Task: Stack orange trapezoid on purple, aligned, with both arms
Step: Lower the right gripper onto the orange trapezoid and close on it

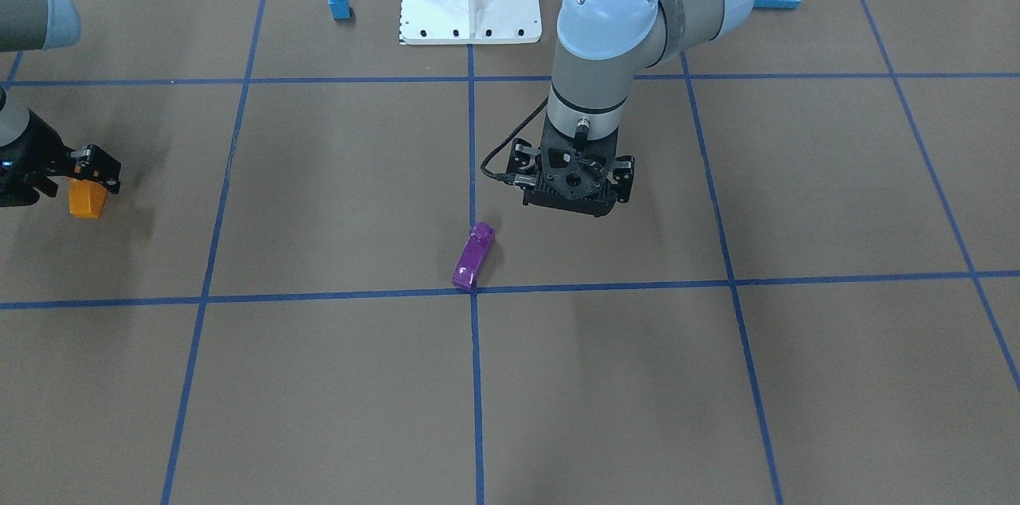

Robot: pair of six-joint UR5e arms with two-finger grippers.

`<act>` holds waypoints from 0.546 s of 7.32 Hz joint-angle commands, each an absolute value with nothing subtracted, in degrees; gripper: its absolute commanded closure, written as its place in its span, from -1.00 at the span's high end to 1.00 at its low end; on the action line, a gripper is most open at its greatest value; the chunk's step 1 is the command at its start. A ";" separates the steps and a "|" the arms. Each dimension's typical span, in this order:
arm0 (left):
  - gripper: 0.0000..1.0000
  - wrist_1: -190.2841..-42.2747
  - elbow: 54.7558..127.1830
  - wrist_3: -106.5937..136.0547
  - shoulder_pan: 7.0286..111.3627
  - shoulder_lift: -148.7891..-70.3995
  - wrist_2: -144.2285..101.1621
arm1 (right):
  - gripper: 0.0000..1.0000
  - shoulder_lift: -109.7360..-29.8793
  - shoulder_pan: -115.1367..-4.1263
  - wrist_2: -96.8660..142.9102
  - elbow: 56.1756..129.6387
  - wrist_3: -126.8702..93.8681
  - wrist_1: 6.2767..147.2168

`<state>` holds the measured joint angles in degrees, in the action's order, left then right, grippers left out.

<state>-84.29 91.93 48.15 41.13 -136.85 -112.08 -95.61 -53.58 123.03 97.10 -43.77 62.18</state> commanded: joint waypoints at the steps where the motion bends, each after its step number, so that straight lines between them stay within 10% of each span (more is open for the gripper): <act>1: 1.00 -84.29 91.93 48.16 41.48 -136.76 -112.15 | 0.41 -95.62 -53.53 123.13 96.42 -43.77 62.14; 4: 1.00 -84.37 91.93 48.16 41.57 -136.49 -112.24 | 0.10 -95.62 -53.53 123.13 96.15 -43.86 62.58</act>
